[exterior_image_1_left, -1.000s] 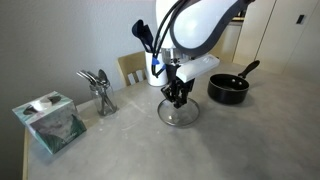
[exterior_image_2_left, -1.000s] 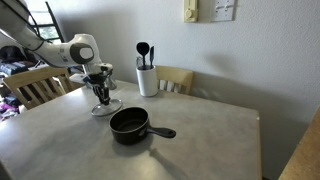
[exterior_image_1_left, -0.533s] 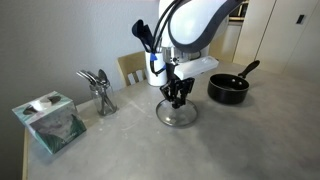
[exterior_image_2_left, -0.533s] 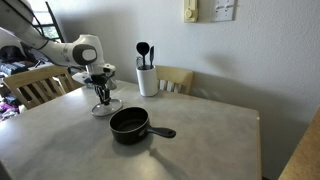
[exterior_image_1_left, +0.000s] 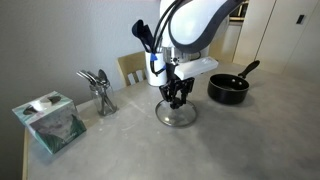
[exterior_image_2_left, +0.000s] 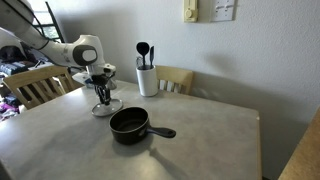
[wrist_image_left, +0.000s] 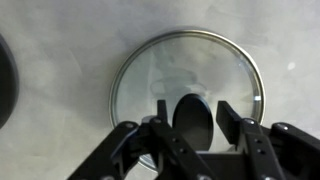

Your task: Remove the glass lid from the black pot

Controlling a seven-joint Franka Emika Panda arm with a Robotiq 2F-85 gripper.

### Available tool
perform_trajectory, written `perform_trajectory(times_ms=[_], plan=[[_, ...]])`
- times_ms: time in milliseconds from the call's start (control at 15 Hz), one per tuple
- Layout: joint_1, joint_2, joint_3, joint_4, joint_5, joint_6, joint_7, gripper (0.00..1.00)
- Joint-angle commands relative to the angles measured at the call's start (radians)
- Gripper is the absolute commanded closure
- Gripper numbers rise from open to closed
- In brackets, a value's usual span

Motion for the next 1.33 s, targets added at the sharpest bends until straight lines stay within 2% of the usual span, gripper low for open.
perform_trajectory(times_ms=[0, 133, 200, 533, 867, 1067, 1133, 1267], plan=[[-0.012, -0.019, 0.013, -0.025, 0.011, 0.018, -0.049, 0.15], [-0.008, -0.036, 0.013, -0.031, 0.005, 0.007, -0.056, 0.01], [-0.007, -0.049, 0.014, -0.033, 0.006, -0.002, -0.058, 0.0], [-0.001, -0.145, 0.019, -0.048, 0.0, -0.05, -0.064, 0.0], [-0.01, -0.237, 0.021, -0.033, -0.014, -0.201, -0.077, 0.0], [-0.026, -0.272, 0.026, -0.028, -0.006, -0.26, -0.102, 0.0], [-0.01, -0.234, 0.023, 0.001, -0.012, -0.229, -0.061, 0.0], [-0.017, -0.251, 0.024, 0.001, -0.012, -0.251, -0.073, 0.0]])
